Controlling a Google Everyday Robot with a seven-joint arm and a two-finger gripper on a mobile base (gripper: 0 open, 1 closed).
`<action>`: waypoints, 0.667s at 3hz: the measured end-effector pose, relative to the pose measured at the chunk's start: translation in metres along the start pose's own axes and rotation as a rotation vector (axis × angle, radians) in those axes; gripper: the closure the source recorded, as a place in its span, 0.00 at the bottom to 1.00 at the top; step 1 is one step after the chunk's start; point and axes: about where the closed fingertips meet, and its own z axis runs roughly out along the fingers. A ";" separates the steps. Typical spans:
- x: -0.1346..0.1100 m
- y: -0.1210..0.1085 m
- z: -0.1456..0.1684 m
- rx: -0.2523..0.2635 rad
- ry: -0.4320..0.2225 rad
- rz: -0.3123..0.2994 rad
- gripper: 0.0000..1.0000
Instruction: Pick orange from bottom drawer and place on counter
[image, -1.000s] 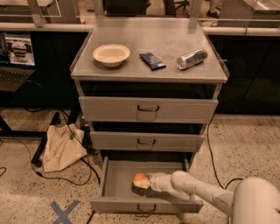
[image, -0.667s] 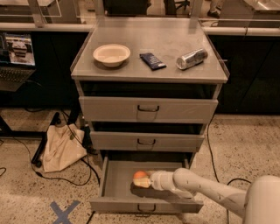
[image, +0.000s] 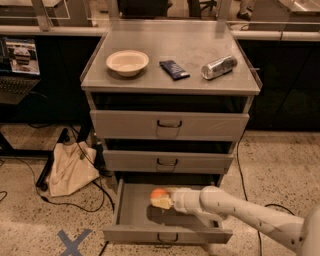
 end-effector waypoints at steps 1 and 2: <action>-0.035 0.020 -0.025 -0.002 -0.023 -0.068 1.00; -0.085 0.050 -0.064 0.005 -0.045 -0.170 1.00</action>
Offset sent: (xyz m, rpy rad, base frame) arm -0.0136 0.0013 0.2295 -0.1106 -0.3050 0.1337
